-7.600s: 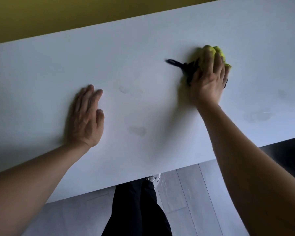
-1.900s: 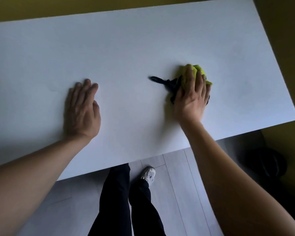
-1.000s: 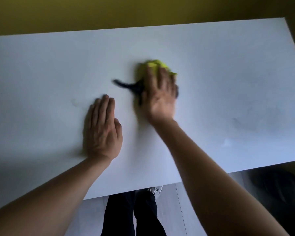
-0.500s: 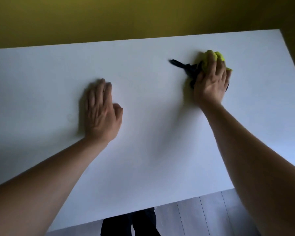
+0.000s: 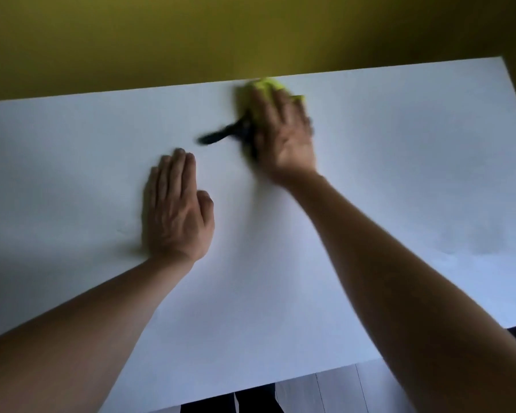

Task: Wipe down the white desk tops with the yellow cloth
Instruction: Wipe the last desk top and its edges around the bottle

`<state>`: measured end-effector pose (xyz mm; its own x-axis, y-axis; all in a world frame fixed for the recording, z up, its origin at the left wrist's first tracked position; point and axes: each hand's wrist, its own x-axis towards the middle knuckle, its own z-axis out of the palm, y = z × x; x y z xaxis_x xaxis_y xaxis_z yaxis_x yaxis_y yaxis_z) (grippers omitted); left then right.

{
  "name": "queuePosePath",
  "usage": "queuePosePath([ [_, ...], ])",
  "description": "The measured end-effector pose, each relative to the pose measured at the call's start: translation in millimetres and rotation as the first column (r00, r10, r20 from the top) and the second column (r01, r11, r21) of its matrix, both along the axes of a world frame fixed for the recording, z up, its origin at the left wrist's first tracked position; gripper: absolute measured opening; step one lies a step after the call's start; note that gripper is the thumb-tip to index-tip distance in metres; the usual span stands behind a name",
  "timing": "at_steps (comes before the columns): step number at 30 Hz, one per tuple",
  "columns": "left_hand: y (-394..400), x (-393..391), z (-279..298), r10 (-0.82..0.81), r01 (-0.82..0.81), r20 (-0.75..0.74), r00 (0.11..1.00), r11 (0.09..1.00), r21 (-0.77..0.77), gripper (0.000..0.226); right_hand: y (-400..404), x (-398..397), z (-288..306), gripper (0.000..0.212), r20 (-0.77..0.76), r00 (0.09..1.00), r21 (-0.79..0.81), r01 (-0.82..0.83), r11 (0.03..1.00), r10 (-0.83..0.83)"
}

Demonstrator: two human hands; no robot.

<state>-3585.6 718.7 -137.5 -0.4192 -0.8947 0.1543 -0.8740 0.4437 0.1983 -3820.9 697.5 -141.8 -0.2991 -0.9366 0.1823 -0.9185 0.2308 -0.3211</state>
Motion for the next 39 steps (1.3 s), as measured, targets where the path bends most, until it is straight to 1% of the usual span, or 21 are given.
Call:
queuePosePath([
  [2, 0.6, -1.1, 0.7, 0.003, -0.003, 0.016, 1.000, 1.000, 0.005, 0.063, -1.8, -52.8, 3.6, 0.073, 0.018, 0.973, 0.006, 0.231, 0.973, -0.232],
  [4, -0.3, -1.1, 0.8, 0.013, -0.013, 0.026, 1.000, 1.000, -0.004, 0.062, -8.6, -87.4, 9.7, 0.071, 0.050, 0.907, 0.030, 0.417, 0.908, -0.418],
  [6, -0.9, -1.2, 0.3, 0.012, -0.012, 0.036, 0.999, 1.000, 0.004, 0.062, -18.6, -90.2, 12.2, 0.069, 0.048, 0.825, 0.048, 0.561, 0.826, -0.563],
  [7, -0.6, -1.7, 0.3, 0.011, -0.011, 0.036, 0.999, 1.000, 0.005, 0.062, -25.4, -79.7, 12.4, 0.069, 0.042, 0.804, 0.053, 0.591, 0.805, -0.593],
  [8, -0.7, -2.1, 0.5, 0.011, -0.011, 0.040, 0.999, 1.000, 0.004, 0.063, -32.6, -63.6, 13.5, 0.072, 0.049, 0.814, 0.063, 0.575, 0.815, -0.578],
  [9, -1.2, -2.5, 0.7, 0.011, -0.011, 0.041, 0.999, 1.000, 0.002, 0.063, -40.6, -43.2, 15.3, 0.075, 0.067, 0.851, 0.070, 0.516, 0.854, -0.520],
  [10, -1.5, -2.9, 0.8, 0.010, -0.010, 0.038, 0.999, 1.000, 0.002, 0.063, -49.1, -19.6, 16.1, 0.078, 0.083, 0.904, 0.068, 0.416, 0.907, -0.420],
  [12, -2.2, -2.7, 0.8, 0.009, -0.008, 0.035, 0.999, 1.000, -0.004, 0.064, -64.5, 34.1, 14.3, 0.072, 0.080, 0.986, 0.035, 0.141, 0.989, -0.143],
  [14, -1.3, -1.3, 2.3, 0.017, -0.017, 0.047, 0.999, 1.000, -0.005, 0.065, -74.5, 80.2, 13.0, 0.069, 0.045, 0.994, 0.016, -0.102, 0.995, 0.101],
  [16, -0.6, -1.8, 3.2, 0.015, -0.015, 0.041, 0.999, 1.000, -0.001, 0.065, -77.5, 89.1, 11.7, 0.065, 0.045, 0.975, 0.046, -0.218, 0.975, 0.216],
  [17, -1.2, -1.9, 3.6, 0.010, -0.010, 0.035, 0.999, 1.000, -0.001, 0.065, -76.9, 79.2, 10.5, 0.065, 0.050, 0.970, 0.032, -0.239, 0.970, 0.238],
  [18, -2.5, -1.7, 3.6, 0.004, -0.004, 0.028, 1.000, 1.000, -0.002, 0.065, -73.7, 63.5, 10.0, 0.066, 0.056, 0.975, 0.007, -0.217, 0.976, 0.216],
  [19, -3.7, -1.3, 3.1, -0.002, 0.002, 0.027, 1.000, 1.000, -0.005, 0.065, -68.3, 43.4, 9.7, 0.068, 0.065, 0.986, -0.010, -0.151, 0.989, 0.151],
  [21, -5.0, -0.5, 2.7, -0.010, 0.010, 0.032, 0.999, 1.000, -0.004, 0.064, -52.3, -6.0, 8.2, 0.072, 0.081, 0.995, -0.007, 0.055, 0.998, -0.054],
  [23, -4.7, -1.3, 2.3, -0.005, 0.005, 0.032, 0.999, 1.000, 0.004, 0.063, -31.4, -58.7, 8.8, 0.074, 0.072, 0.970, 0.024, 0.231, 0.973, -0.232],
  [26, -5.0, -1.5, 1.0, -0.006, 0.005, 0.022, 1.000, 1.000, 0.017, 0.063, -3.6, -115.6, 12.0, 0.072, 0.082, 0.910, 0.048, 0.404, 0.914, -0.407],
  [29, -4.4, -0.7, 0.5, -0.008, 0.008, 0.007, 1.000, 1.000, 0.014, 0.062, 8.1, -111.6, 14.2, 0.070, 0.107, 0.853, 0.074, 0.505, 0.860, -0.510],
  [31, -5.0, -0.3, 1.1, -0.008, 0.008, -0.004, 1.000, 1.000, -0.003, 0.062, 15.1, -75.6, 16.0, 0.072, 0.110, 0.860, 0.053, 0.496, 0.867, -0.499],
  [34, -5.0, 0.8, 1.3, -0.016, 0.015, -0.022, 1.000, 1.000, -0.022, 0.061, 42.4, -4.4, 14.9, 0.071, 0.098, 0.947, -0.008, 0.307, 0.952, -0.305],
  [35, -5.0, 1.0, 1.1, -0.016, 0.015, -0.028, 0.999, 0.999, -0.034, 0.061, 53.8, 15.7, 14.8, 0.071, 0.093, 0.963, -0.023, 0.256, 0.966, -0.253],
  [39, -4.0, 2.3, 1.4, -0.019, 0.019, -0.026, 0.999, 0.999, -0.028, 0.058, 103.9, 57.0, 18.0, 0.068, 0.135, 0.971, -0.028, 0.202, 0.979, -0.197],
])
